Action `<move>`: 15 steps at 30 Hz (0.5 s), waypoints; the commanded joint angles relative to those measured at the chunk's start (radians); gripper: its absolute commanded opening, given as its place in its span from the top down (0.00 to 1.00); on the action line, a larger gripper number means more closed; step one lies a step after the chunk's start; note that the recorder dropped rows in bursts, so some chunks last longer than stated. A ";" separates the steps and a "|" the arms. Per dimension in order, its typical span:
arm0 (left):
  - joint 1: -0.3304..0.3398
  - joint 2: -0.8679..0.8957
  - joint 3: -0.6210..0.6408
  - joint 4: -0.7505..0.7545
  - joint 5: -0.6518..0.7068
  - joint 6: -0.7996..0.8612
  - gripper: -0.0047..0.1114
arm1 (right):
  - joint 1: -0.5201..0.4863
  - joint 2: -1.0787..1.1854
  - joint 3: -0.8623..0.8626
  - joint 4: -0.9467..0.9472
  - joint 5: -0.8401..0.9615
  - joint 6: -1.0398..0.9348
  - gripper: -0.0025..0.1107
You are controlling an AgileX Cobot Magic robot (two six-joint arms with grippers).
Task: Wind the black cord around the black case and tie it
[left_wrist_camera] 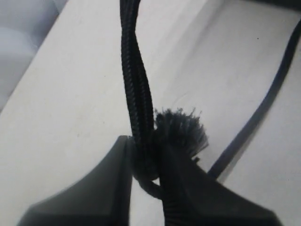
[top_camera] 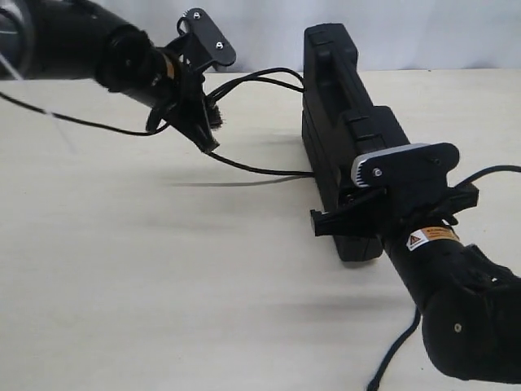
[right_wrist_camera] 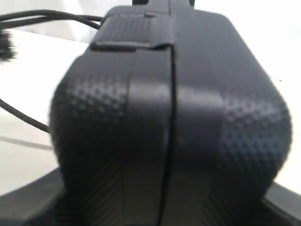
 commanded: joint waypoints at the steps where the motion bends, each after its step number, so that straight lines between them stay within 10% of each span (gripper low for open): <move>1: 0.012 -0.118 0.183 -0.010 -0.248 0.027 0.96 | -0.058 0.008 0.001 -0.020 0.010 0.048 0.94; 15: 0.034 -0.288 0.461 -0.010 -0.539 0.019 0.96 | -0.068 0.008 0.001 -0.032 0.025 0.056 0.94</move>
